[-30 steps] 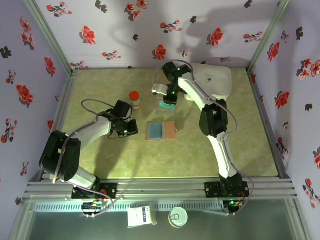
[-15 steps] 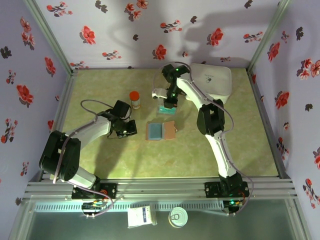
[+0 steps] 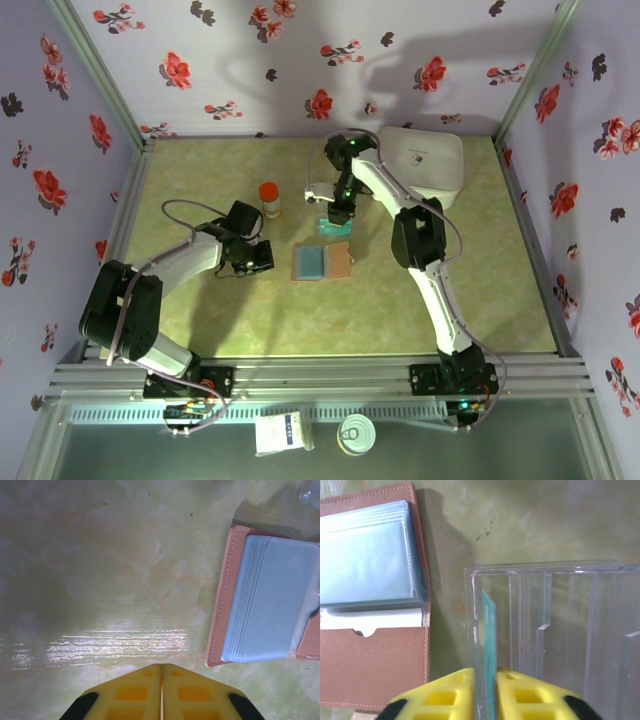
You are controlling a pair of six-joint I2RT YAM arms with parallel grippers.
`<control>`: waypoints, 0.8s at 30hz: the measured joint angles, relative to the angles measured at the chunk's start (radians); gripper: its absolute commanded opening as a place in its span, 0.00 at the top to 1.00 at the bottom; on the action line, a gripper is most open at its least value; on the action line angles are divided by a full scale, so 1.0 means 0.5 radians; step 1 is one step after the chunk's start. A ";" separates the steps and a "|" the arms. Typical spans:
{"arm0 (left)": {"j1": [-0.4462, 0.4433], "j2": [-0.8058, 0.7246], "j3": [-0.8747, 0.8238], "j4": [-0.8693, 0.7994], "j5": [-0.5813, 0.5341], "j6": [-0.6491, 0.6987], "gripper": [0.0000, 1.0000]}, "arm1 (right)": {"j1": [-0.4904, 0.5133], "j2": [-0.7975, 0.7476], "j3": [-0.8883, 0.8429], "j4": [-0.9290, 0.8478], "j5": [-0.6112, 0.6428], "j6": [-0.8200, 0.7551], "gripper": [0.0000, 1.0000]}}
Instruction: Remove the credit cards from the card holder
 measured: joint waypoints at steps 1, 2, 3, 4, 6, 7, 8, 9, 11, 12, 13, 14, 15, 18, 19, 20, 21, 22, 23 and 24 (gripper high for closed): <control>0.000 0.000 0.000 0.000 0.000 0.000 0.92 | -0.001 -0.002 0.001 0.002 -0.001 0.006 0.74; 0.000 0.000 0.002 -0.001 0.000 0.000 0.92 | -0.003 -0.005 0.001 0.008 0.001 0.014 0.74; 0.000 0.000 0.002 0.000 0.000 0.000 0.92 | -0.004 -0.010 0.001 0.018 0.002 0.018 0.74; 0.000 0.001 0.005 -0.001 0.000 0.000 0.91 | -0.004 -0.020 0.000 0.037 0.006 0.034 0.73; 0.000 0.002 0.011 0.000 0.000 0.000 0.91 | -0.005 -0.067 -0.020 0.092 0.024 0.069 0.74; 0.000 0.003 0.016 0.002 0.001 0.000 0.91 | -0.005 -0.102 -0.043 0.120 0.032 0.088 0.75; 0.000 0.006 0.024 0.002 0.002 0.000 0.91 | -0.005 -0.152 -0.079 0.153 0.038 0.109 0.77; 0.000 0.014 0.033 0.004 0.003 0.000 0.91 | -0.005 -0.213 -0.132 0.195 0.043 0.136 0.78; 0.000 0.032 0.045 0.021 0.014 0.000 0.91 | -0.005 -0.340 -0.240 0.271 0.050 0.192 0.82; 0.000 0.045 0.050 0.031 0.021 0.000 0.91 | -0.005 -0.410 -0.307 0.320 0.055 0.232 0.83; 0.000 0.056 0.052 0.038 0.024 0.000 0.91 | -0.005 -0.471 -0.367 0.365 0.057 0.279 0.84; 0.000 0.072 0.055 0.050 0.032 -0.001 0.91 | -0.004 -0.533 -0.432 0.418 0.063 0.335 0.84; 0.000 0.085 0.056 0.059 0.038 -0.001 0.91 | -0.002 -0.583 -0.489 0.465 0.069 0.394 0.84; -0.002 0.142 0.076 0.088 0.057 -0.001 0.91 | 0.017 -0.752 -0.747 0.690 0.113 0.690 0.80; -0.006 0.163 0.084 0.101 0.067 -0.001 0.91 | 0.027 -0.813 -0.865 0.797 0.146 0.839 0.80; -0.009 0.181 0.094 0.109 0.072 -0.001 0.91 | 0.041 -0.869 -0.983 0.896 0.178 0.990 0.79; -0.016 0.201 0.108 0.116 0.077 -0.001 0.91 | 0.056 -0.911 -1.077 0.977 0.208 1.123 0.78; -0.027 0.224 0.124 0.124 0.083 -0.002 0.91 | 0.079 -0.963 -1.203 1.084 0.254 1.310 0.78; -0.037 0.250 0.145 0.130 0.090 -0.002 0.91 | 0.103 -1.009 -1.318 1.177 0.300 1.480 0.76; -0.048 0.271 0.160 0.139 0.092 -0.002 0.91 | 0.128 -1.045 -1.408 1.249 0.340 1.613 0.75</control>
